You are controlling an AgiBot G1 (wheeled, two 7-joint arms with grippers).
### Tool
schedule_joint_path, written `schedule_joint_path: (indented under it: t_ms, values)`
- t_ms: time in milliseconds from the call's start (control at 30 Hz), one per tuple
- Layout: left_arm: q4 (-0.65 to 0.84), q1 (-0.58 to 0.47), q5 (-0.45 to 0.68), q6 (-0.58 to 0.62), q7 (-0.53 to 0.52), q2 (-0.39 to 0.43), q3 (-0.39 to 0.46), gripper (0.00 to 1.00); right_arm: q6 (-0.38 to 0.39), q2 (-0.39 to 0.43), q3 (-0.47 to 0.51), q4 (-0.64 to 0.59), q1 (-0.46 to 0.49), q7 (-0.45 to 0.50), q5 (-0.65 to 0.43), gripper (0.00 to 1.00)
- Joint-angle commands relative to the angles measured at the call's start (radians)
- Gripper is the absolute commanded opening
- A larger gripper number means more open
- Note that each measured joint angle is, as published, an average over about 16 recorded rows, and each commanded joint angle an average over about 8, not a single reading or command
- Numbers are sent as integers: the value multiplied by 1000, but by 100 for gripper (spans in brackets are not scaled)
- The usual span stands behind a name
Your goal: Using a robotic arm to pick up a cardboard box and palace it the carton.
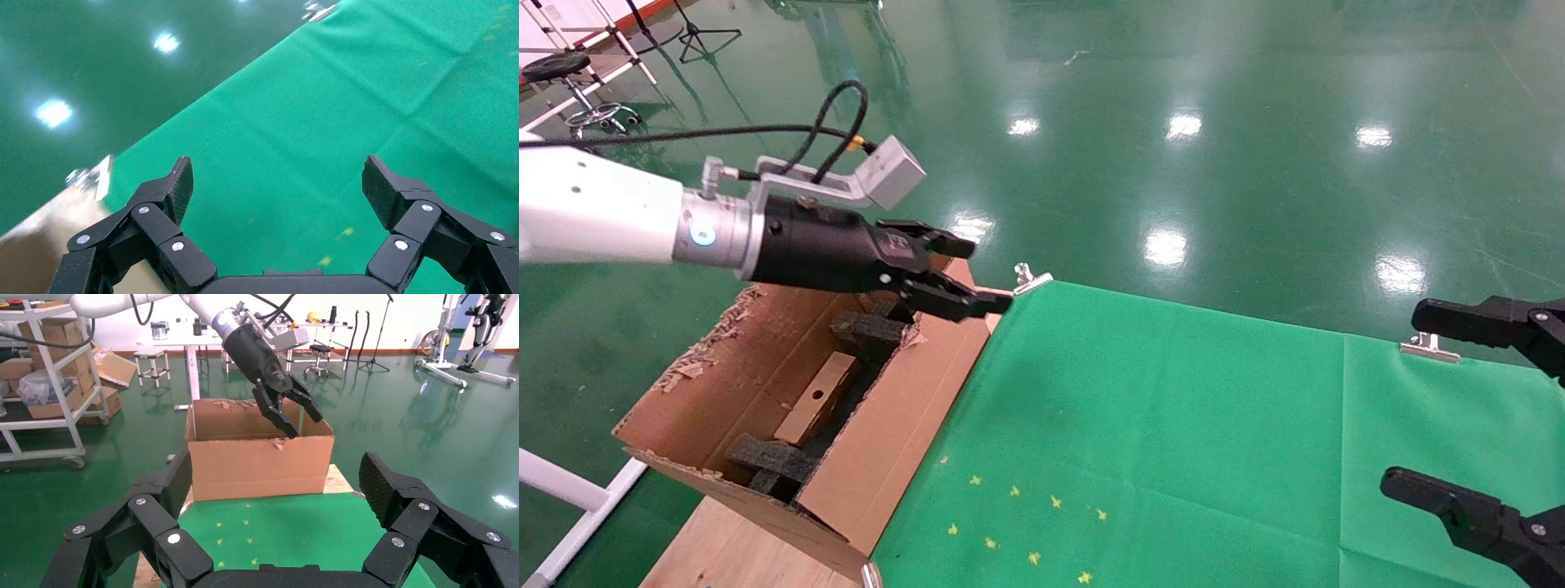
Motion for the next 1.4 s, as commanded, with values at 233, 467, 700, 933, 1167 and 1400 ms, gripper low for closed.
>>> schedule_joint_path:
  t_ms: [233,467,700,933,1167,1400]
  values:
    - [-117,149,-106,40,68,-11,-147,100,0,0,0,0,0,0,0,100]
    - [-218,276,-197,74,126,-20,-274,100,0,0,0,0,0,0,0,100]
    - [-314,398,-285,107,182,-29,-394,100,0,0,0,0,0,0,0,100]
    - [-410,520,-371,140,238,-38,-515,100,0,0,0,0,0,0,0,100]
    - [-492,623,-446,168,284,-46,-617,100,0,0,0,0,0,0,0,100]
    - [-515,653,-469,177,294,-48,-647,100,0,0,0,0,0,0,0,100]
